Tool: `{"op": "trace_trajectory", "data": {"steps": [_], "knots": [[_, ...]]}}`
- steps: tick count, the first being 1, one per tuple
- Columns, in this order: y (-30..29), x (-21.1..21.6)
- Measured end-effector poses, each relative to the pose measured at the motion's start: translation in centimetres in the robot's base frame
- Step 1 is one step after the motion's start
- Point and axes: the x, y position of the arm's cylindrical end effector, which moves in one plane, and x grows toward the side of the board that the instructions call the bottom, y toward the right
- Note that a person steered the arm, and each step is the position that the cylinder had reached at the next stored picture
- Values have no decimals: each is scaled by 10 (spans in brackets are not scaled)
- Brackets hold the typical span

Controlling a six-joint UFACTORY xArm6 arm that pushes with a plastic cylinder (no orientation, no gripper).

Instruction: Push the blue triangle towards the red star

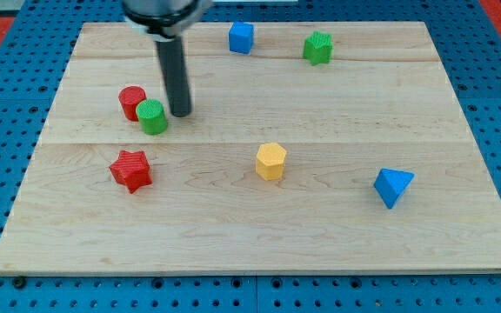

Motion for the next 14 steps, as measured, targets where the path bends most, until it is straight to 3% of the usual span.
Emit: {"op": "trace_trajectory", "data": {"steps": [2,4,5,6,9,11,13,14], "knots": [[-11,32],[224,36],[362,92],[368,119],[225,128],[227,128],[227,183],[183,183]]}}
